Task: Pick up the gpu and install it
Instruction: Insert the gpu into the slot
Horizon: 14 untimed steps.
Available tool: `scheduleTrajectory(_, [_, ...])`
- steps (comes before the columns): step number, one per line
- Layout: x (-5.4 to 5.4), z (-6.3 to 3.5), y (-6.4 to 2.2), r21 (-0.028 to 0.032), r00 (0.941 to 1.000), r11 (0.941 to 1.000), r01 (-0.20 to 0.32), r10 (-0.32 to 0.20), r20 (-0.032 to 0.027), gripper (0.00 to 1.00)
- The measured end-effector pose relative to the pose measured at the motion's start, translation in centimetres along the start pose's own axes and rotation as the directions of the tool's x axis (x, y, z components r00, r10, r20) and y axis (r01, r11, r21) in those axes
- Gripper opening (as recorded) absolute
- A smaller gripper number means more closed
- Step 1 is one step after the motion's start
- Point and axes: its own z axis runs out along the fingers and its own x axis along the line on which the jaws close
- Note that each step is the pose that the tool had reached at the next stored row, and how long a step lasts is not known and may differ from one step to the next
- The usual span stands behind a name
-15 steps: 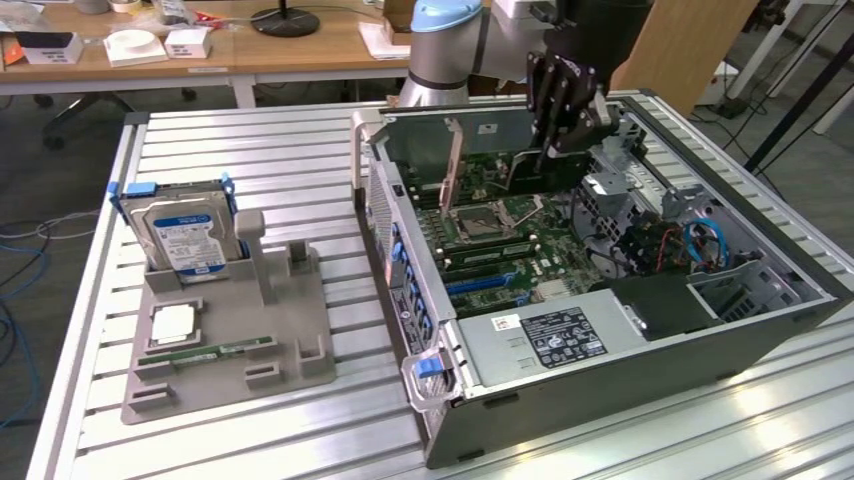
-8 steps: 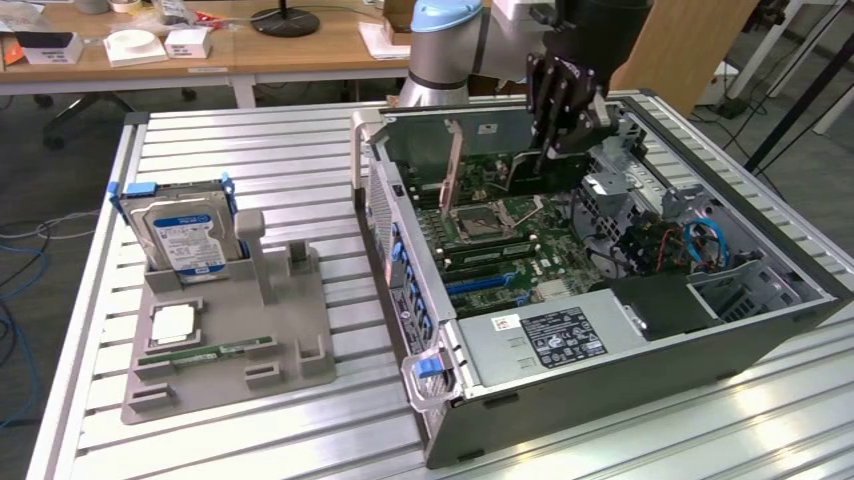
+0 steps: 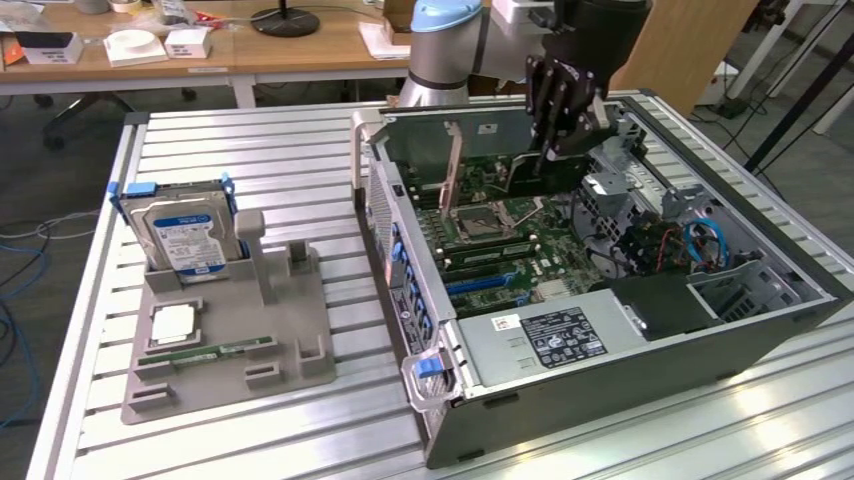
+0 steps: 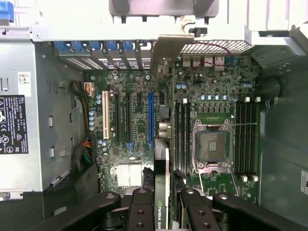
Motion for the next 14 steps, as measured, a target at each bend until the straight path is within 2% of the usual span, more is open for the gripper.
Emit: scheduleTrajectory(14, [0.01, 0.38, 0.00, 0.0000, 1.0000, 1.0000, 0.000, 0.000, 0.0001, 0.26])
